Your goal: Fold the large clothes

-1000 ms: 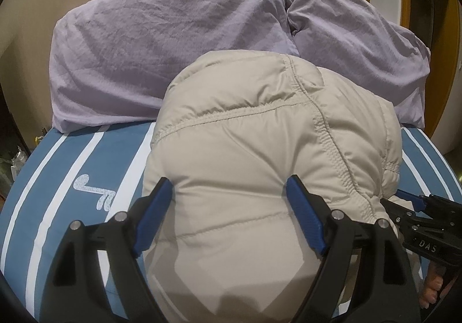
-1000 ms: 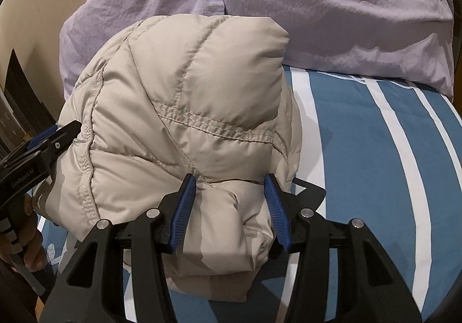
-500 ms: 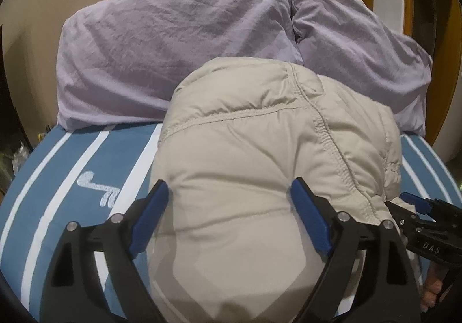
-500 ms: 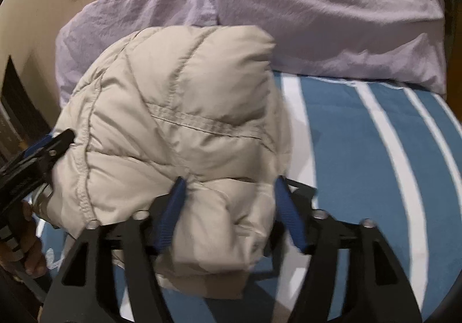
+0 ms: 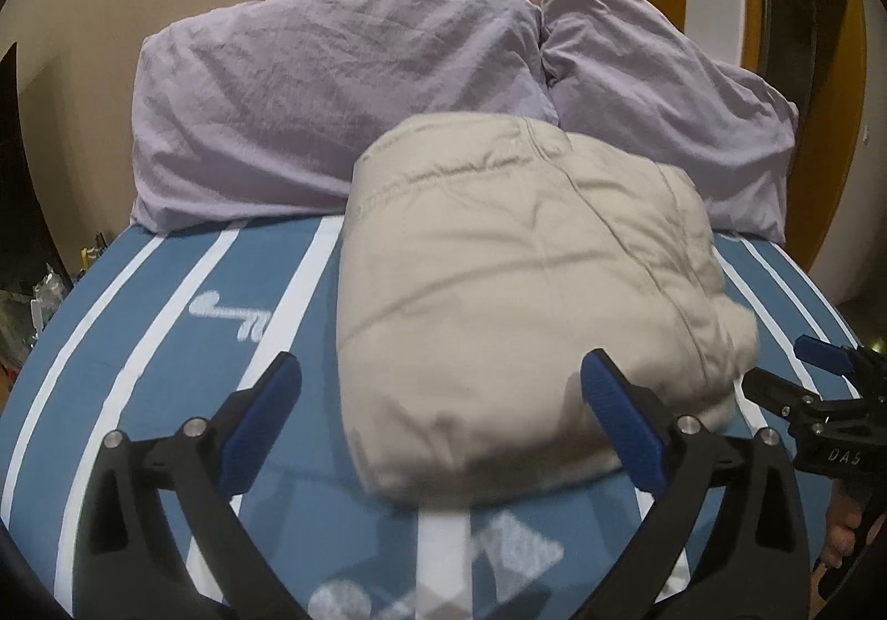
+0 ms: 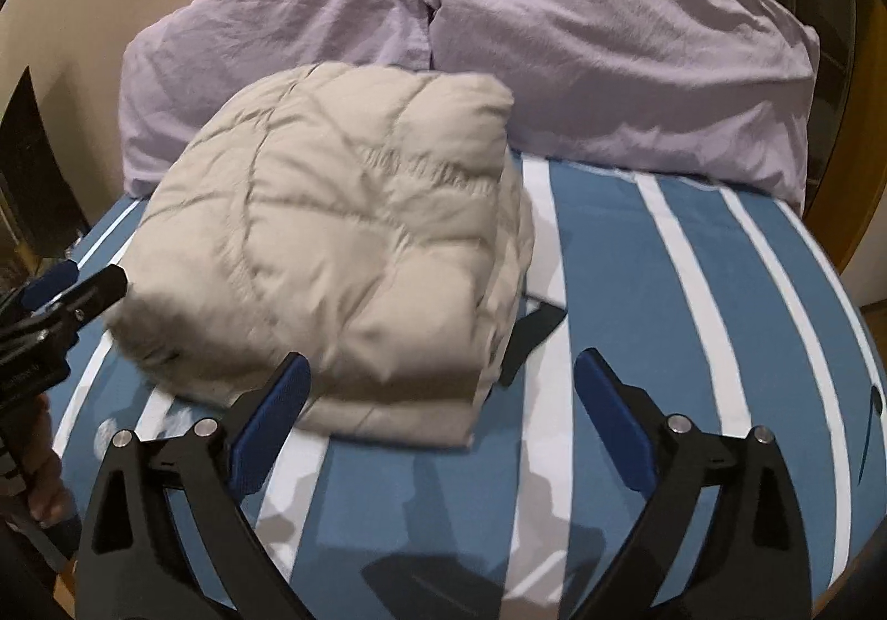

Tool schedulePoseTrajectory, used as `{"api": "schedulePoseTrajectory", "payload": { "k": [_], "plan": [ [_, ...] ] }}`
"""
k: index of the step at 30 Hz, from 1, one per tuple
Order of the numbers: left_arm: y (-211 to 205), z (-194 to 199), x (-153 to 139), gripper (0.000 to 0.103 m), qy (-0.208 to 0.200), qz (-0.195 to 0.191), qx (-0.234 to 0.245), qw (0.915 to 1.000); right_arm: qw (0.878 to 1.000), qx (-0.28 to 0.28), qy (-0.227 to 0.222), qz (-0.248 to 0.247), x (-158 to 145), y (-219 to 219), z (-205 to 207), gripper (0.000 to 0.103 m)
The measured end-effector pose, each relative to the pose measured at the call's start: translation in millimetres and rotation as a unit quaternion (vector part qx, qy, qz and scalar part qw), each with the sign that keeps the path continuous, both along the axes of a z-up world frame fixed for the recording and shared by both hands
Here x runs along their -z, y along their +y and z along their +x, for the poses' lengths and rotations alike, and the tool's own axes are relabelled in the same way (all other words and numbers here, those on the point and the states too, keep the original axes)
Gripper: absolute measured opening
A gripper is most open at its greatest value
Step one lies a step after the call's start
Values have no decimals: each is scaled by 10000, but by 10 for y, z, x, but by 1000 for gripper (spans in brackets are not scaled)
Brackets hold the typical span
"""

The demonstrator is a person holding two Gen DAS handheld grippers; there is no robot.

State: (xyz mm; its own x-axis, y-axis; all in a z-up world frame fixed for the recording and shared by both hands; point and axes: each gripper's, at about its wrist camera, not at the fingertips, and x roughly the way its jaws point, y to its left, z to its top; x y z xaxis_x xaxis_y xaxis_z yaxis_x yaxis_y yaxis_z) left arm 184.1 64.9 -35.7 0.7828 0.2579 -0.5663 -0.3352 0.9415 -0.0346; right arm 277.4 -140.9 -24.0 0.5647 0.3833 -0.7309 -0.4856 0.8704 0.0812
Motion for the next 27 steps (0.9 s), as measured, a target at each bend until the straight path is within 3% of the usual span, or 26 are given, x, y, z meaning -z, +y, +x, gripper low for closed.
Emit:
{"api": "schedulePoseTrajectory", "payload": {
  "k": [10, 16, 20, 27],
  "plan": [
    [-93, -599, 70, 101, 316, -318, -29, 9990, 9989, -146, 455, 30, -32, -204, -494, 98],
    [-153, -901, -36, 101, 496, -553, -50, 9972, 9984, -265, 488, 77, -261, -321, -719, 98],
    [-220, -1033, -87, 101, 581, -882, 102, 9944, 9985, -368, 415, 10, -414, -326, -853, 98],
    [-435, -1115, -175, 101, 666, -925, 346, 9929, 9970, -469, 617, -49, -473, -292, -913, 98]
  ]
}}
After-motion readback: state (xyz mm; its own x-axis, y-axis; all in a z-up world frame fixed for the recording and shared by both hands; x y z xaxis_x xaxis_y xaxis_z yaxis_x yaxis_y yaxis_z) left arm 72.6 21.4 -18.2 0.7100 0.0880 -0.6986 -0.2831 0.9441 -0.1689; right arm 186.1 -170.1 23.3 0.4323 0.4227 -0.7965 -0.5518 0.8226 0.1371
